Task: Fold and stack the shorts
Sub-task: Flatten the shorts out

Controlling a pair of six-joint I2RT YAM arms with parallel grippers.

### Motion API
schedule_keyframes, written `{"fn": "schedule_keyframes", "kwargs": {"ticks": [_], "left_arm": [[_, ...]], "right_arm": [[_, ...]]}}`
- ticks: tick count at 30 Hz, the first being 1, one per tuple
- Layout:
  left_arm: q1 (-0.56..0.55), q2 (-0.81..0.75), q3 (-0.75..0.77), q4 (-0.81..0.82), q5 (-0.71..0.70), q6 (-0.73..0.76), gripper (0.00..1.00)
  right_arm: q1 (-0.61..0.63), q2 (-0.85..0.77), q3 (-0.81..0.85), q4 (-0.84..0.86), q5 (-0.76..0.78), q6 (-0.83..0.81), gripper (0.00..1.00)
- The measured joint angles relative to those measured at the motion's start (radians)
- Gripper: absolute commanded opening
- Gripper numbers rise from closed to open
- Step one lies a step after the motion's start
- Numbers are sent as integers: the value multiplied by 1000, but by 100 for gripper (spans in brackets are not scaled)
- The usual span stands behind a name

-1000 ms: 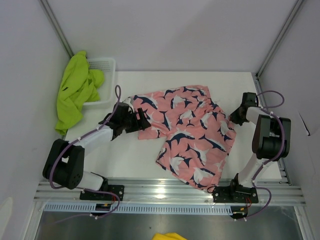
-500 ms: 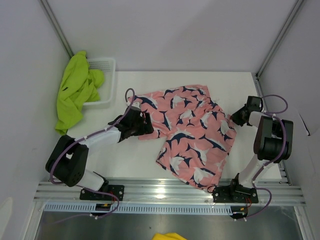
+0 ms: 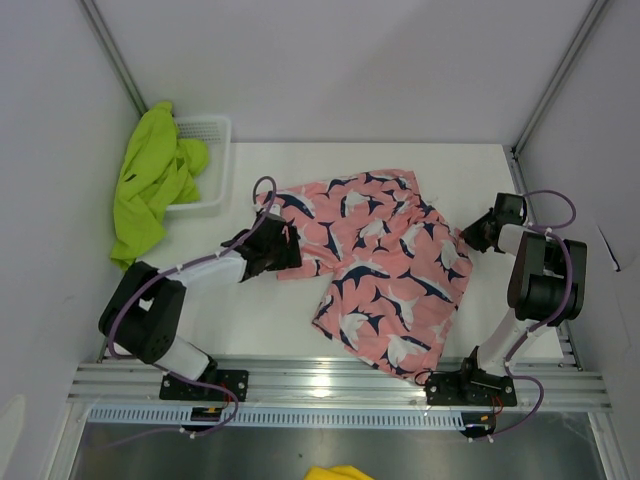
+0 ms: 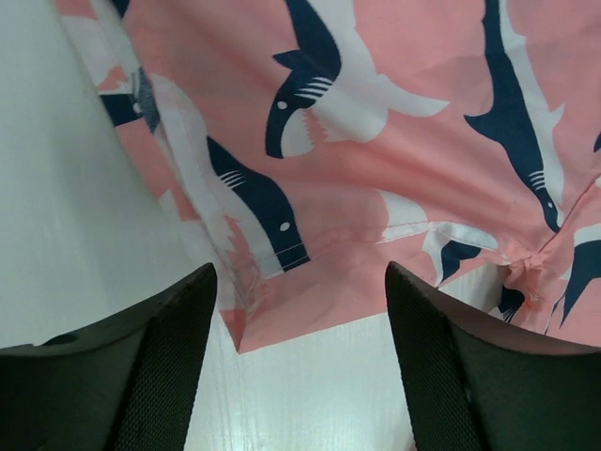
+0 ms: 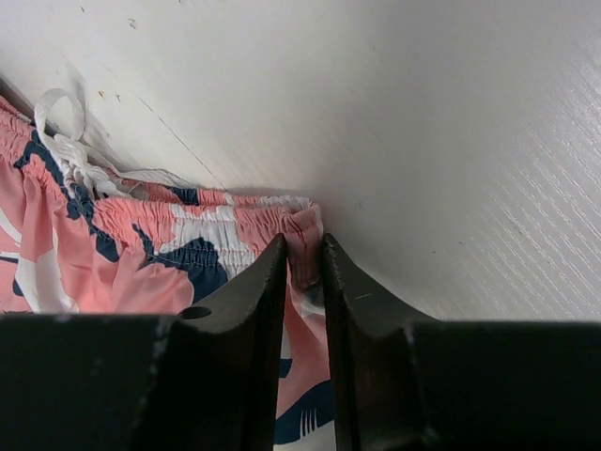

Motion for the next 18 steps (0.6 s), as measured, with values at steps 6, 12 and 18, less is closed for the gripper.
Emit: {"fn": "schedule_keyframes", "kwargs": {"ticks": [6,12,18], "left_arm": [[0,15,-16,90,74,23,16],[0,-34,-112,175,128,37,0],[0,-182,-238,224,184,36,0]], "right_arm": [[-3,0,-3,6,-7,0,23],[-8,0,-6,11,-16,0,22],[-10,0,-8,14,-22,0,22]]}}
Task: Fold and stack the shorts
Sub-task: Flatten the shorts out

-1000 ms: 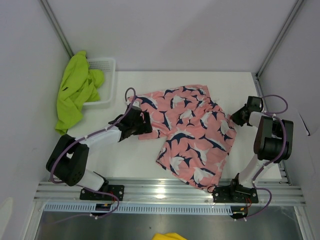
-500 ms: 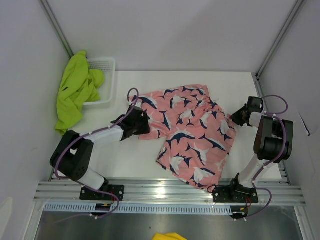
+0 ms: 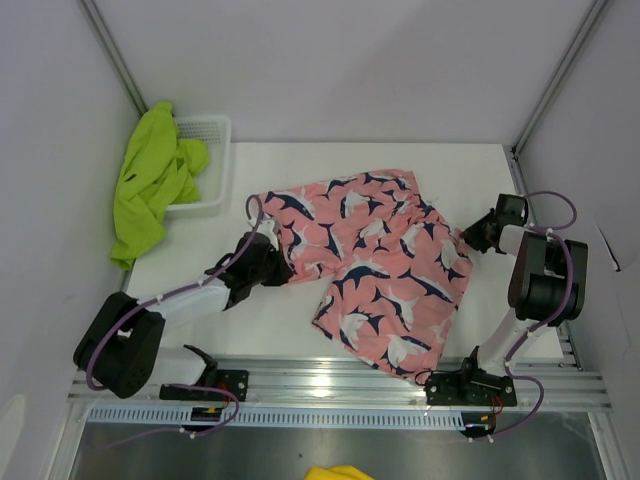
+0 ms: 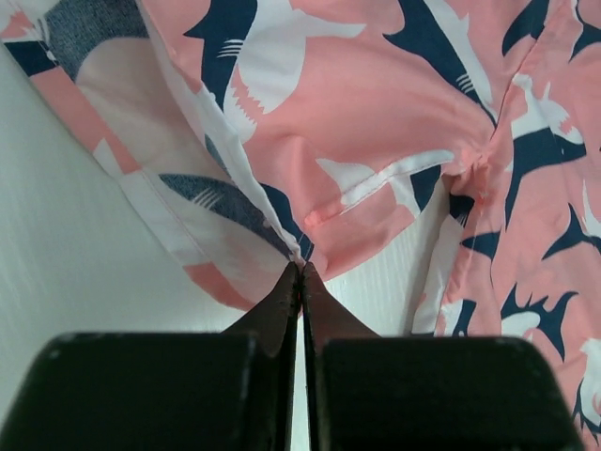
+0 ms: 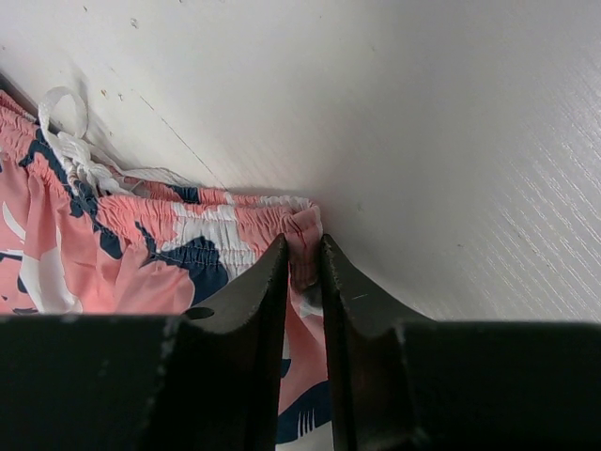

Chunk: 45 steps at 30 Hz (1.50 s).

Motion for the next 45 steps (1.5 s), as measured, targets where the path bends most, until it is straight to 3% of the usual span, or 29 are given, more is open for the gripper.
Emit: {"fn": "schedule_keyframes", "kwargs": {"ticks": [9,21,22,23,24,26,36,45], "left_arm": [[0,-141,-173,38,17,-3,0],[27,-331,-257,55,-12,-40,0],[33,-350,-264,57,-12,-40,0],[37,-365,-271,61,-11,-41,0],[40,-377,-274,61,-11,-44,0],[44,-381,-275,65,-9,-44,0],[45,-309,-277,86,17,-47,0],[45,-309,-277,90,21,-47,0]], "right_arm": [[-1,0,-2,3,-5,0,21],[-2,0,-2,3,-5,0,24],[-2,0,-2,3,-5,1,32],[-3,0,-2,4,-7,4,60],[-3,-2,0,3,-5,7,68],[1,-19,13,4,9,3,75],[45,-42,97,-213,180,-53,75],[170,57,370,-294,141,-133,75]]}}
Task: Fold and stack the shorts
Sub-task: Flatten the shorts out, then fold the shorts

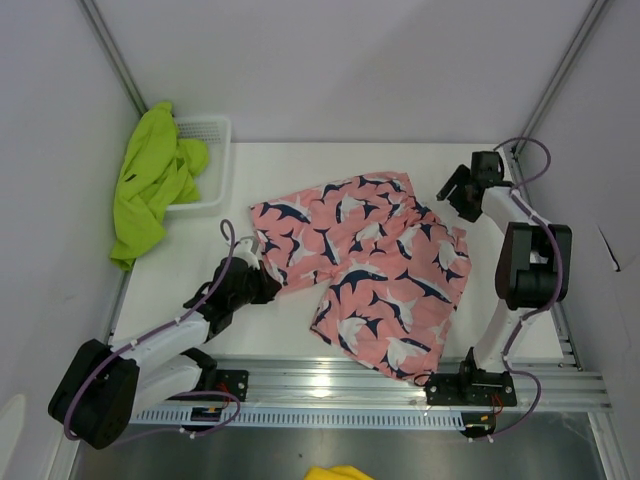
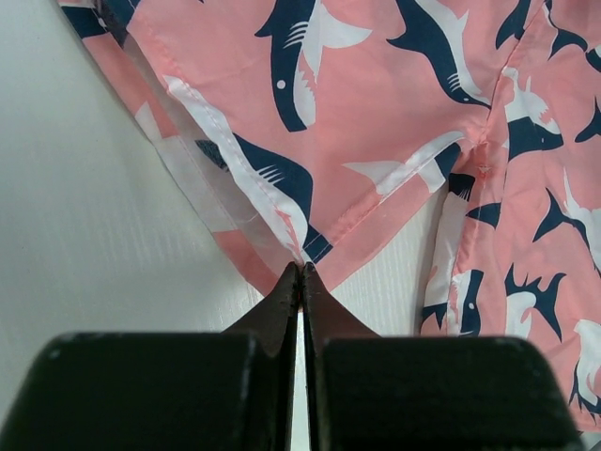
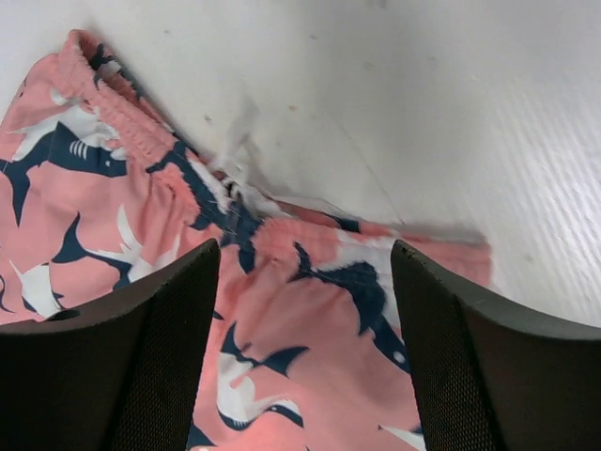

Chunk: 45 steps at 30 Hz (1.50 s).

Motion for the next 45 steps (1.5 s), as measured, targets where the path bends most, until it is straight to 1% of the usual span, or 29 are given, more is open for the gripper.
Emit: {"fn": "schedule_keyframes", "kwargs": {"ticks": [2,6,8,10,16,20,21,24,25,27,28,31,34,37,45], "left_arm": [[0,3,0,0,1,0,0],[0,21,0,0,3,-1,0],[1,28,0,0,13,-7,0],[1,31,0,1,22,-10,0],[2,31,0,1,47,-17,0],[2,31,0,1,55,-17,0],[2,34,1,1,56,-17,0],[7,64,21,-6,64,-17,0],[11,77,31,-8,72,-17,0],[23,99,51,-7,84,-18,0],[30,105,58,-6,91,-19,0],[51,117,66,-1,107,-20,0],[79,157,93,-2,123,-26,0],[113,217,144,-3,132,-26,0],[142,476,369,-5,159,-23,0]], "right_arm": [[21,50,63,-27,-17,-29,74],[70,191,241,-138,-17,-104,72],[104,275,360,-216,0,-151,72],[139,326,422,-264,24,-190,72],[191,357,432,-337,45,-270,72],[188,386,460,-385,115,-306,71],[188,400,478,-400,132,-314,69],[195,425,523,-426,183,-339,51],[199,432,535,-436,198,-342,41],[209,451,564,-456,228,-348,36],[214,460,578,-463,241,-351,32],[225,495,636,-496,255,-356,28],[224,521,682,-509,248,-349,28],[205,537,711,-504,200,-317,28],[77,547,720,-431,35,-159,29]]}}
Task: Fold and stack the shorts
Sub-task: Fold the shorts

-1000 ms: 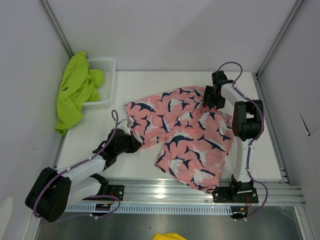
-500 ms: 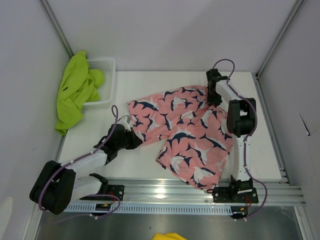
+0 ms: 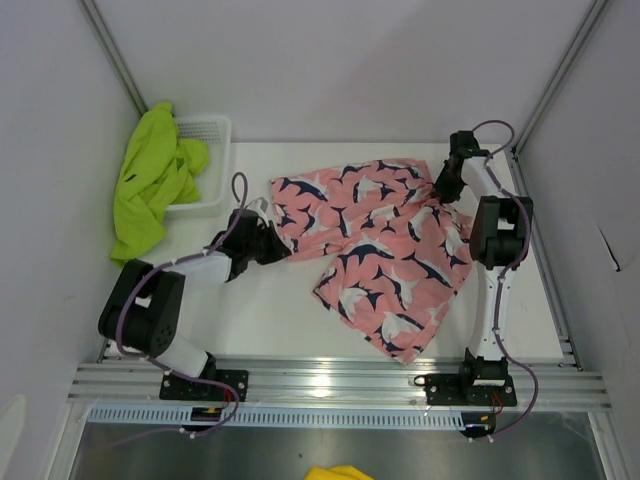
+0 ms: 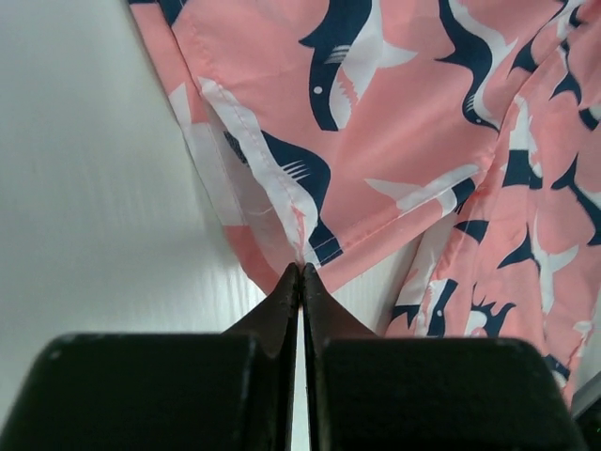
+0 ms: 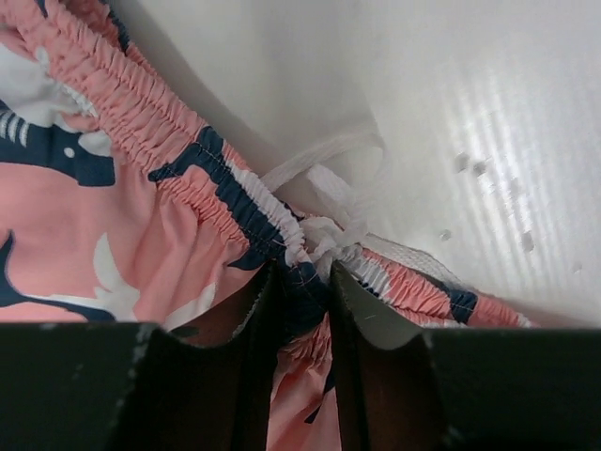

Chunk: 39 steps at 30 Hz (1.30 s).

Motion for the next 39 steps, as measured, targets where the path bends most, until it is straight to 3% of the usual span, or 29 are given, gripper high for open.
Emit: {"fn": "schedule_keyframes", "kwargs": {"ticks": [2,3,5,6,8,10,14,15,17,23,29,34,39], "left_arm": [[14,66,74,-6,15,0,5],[25,100,118,-9,24,1,25],[52,154,198,-14,46,7,46],[66,173,230,-19,55,8,66],[93,187,272,-31,72,2,75],[106,181,282,-34,77,-1,85],[100,126,241,-45,85,-12,87],[91,94,217,-47,83,-11,87],[51,13,161,-58,67,-11,87],[-234,-232,63,-95,-10,13,87],[-486,-380,47,-126,-123,87,87],[-616,-373,47,-130,-180,145,87],[-739,-261,53,-137,-252,178,87]], "right_arm": [[-29,3,0,27,-35,59,29],[-54,5,-1,38,-43,90,29],[-84,3,-18,80,-48,156,29],[-99,-3,-38,114,-57,190,30],[-126,-30,-103,186,-81,257,32],[-139,-42,-128,216,-93,299,42],[-143,-45,-130,242,-101,323,55],[-138,-46,-130,243,-102,323,62],[-129,-61,-148,257,-105,319,66],[-149,-211,-373,282,-142,302,66],[-290,-407,-630,338,-207,295,66],[-334,-560,-779,392,-208,291,66],[-366,-666,-929,437,-208,274,64]]}}
